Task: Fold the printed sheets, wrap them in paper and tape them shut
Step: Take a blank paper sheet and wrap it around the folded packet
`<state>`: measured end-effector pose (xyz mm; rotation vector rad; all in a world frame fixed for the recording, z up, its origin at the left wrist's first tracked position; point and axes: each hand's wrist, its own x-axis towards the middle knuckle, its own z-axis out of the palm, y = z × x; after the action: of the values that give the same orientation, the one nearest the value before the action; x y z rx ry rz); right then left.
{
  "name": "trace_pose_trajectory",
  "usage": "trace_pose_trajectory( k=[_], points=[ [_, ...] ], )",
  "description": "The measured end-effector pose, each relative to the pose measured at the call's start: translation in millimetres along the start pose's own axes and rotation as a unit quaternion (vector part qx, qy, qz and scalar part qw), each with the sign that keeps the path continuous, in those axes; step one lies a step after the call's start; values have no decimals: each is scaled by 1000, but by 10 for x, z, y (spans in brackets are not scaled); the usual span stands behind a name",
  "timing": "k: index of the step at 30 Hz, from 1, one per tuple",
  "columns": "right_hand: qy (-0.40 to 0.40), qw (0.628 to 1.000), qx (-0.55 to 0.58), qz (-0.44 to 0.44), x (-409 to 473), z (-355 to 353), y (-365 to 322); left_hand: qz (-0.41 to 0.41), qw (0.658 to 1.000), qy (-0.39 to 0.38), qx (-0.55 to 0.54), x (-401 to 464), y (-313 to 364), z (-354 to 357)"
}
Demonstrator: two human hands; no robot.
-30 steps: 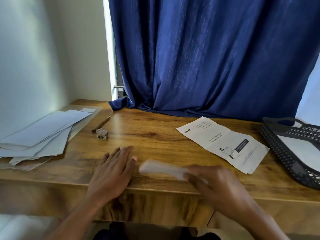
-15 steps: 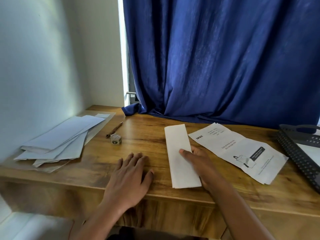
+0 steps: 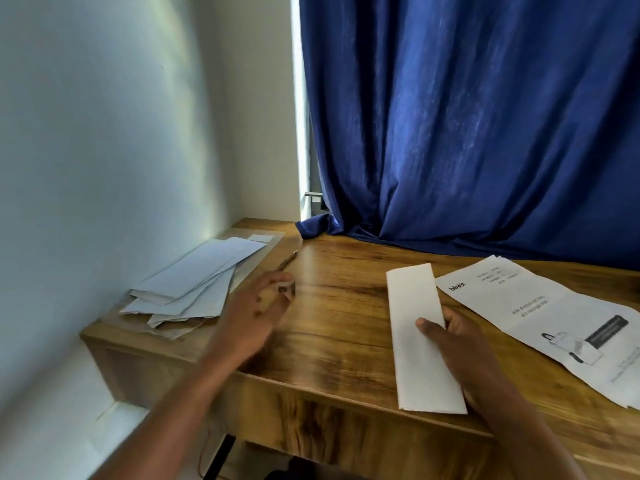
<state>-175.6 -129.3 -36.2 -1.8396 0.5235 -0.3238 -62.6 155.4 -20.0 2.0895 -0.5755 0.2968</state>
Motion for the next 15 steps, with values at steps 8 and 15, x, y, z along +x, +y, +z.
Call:
trace_pose_trajectory(
  k=[8, 15],
  points=[
    [10, 1000, -7, -2, 17, 3, 14, -69, 967, 50, 242, 778, -1075, -894],
    [13, 1000, -27, -7, -21, 4, 11, -190, 931, -29, 309, 1050, -1510, -1056]
  ],
)
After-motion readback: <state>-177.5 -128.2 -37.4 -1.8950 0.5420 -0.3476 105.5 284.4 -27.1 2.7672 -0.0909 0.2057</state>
